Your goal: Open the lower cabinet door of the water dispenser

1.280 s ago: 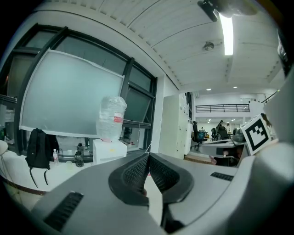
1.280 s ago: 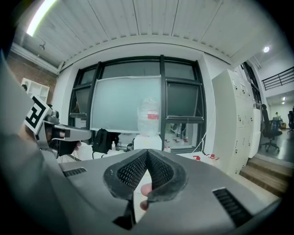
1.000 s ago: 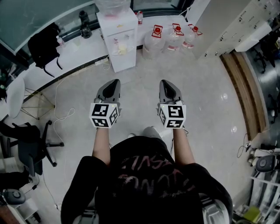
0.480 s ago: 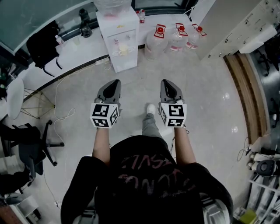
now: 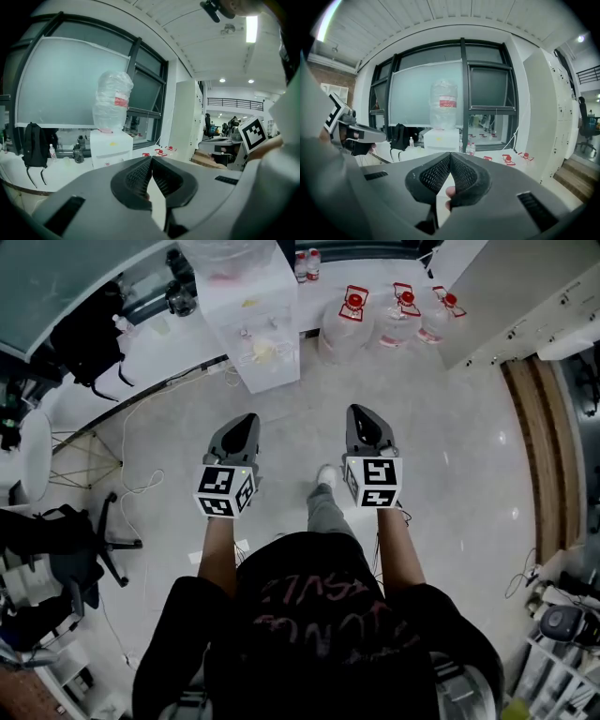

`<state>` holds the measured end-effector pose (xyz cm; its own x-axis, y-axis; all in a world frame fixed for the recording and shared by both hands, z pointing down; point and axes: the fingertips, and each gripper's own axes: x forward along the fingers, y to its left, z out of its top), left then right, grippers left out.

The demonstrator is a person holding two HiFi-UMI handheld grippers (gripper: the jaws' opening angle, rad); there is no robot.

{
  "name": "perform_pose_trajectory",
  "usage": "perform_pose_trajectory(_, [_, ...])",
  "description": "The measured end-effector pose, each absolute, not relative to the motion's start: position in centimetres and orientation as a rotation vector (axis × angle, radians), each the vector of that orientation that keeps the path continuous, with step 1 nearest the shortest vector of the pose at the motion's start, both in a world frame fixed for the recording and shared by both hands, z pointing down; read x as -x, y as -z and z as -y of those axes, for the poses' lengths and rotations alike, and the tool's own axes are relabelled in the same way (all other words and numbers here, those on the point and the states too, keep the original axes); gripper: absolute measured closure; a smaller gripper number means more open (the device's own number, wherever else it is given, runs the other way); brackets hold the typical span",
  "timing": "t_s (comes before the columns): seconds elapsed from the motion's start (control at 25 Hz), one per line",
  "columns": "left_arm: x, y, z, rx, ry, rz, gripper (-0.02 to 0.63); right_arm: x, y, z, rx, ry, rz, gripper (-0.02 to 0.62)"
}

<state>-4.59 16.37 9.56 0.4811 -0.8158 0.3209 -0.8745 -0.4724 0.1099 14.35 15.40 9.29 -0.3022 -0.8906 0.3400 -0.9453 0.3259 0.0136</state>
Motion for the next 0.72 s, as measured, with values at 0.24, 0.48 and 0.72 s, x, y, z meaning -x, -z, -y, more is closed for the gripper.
perform_pose_trajectory(0.24, [0.7, -11.1, -10.1, -2.418, -0.408, 1.455, 0.595, -17.9, -10.7, -7.7, -1.584, -0.252, 2.309, 0.584])
perform_pose_trajectory(0.48, [-1.8, -12.0, -6.9, -2.380, -0.479, 1.460, 0.595, -18.9, -11.9, -3.4, -1.465, -0.245, 2.358, 0.584])
perform_pose_trajectory(0.72, [-1.4, -12.4, -5.4, -2.343, -0.502, 1.470, 0.595, -18.2, -13.2, -1.8, -1.418, -0.328, 2.379, 0.583])
